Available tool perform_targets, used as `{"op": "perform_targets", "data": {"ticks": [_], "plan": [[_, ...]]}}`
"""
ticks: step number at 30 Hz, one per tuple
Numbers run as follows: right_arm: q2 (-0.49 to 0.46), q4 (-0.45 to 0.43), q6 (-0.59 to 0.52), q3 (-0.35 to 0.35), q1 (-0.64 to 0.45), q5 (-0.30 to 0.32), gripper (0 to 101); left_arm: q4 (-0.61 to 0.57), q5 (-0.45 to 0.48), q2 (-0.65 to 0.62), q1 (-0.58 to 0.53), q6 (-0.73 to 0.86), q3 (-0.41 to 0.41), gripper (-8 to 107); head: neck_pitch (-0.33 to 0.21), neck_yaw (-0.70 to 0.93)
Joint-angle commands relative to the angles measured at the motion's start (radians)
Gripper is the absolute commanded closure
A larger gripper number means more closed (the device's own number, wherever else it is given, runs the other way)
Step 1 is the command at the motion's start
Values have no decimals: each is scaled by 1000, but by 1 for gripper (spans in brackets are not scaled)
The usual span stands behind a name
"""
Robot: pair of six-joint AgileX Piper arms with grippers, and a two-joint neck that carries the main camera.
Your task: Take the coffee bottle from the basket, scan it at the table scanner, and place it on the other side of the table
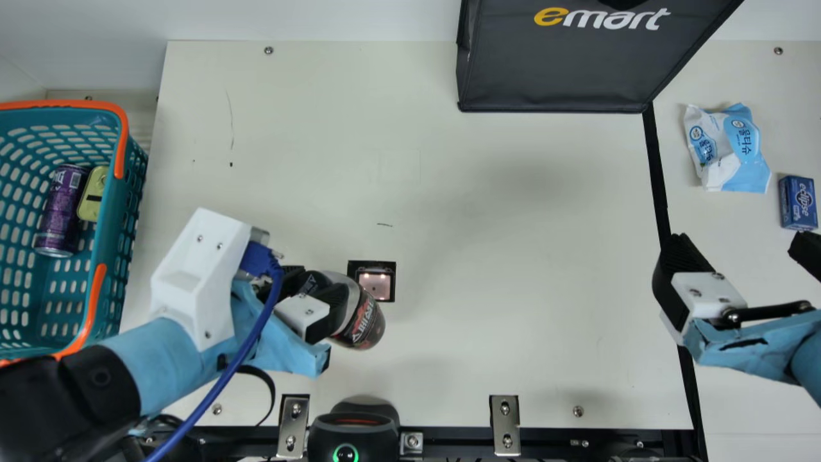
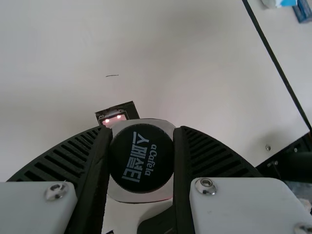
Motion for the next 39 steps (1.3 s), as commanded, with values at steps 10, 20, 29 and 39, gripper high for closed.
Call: {"op": "perform_targets", "data": {"ticks": [10, 20, 29, 39], "plan": [[0, 0, 0, 0, 0, 0, 6, -271, -5, 18, 147, 564, 1, 107, -26, 2], [0, 0, 0, 0, 0, 0, 6, -482, 54, 46, 271, 930, -14, 107, -26, 2], [0, 0, 0, 0, 0, 0, 6, -619, 158, 75, 389, 1211, -28, 107, -26, 2], [0, 0, 0, 0, 0, 0, 6, -722, 270, 84, 486, 1451, -18, 107, -26, 2]]}}
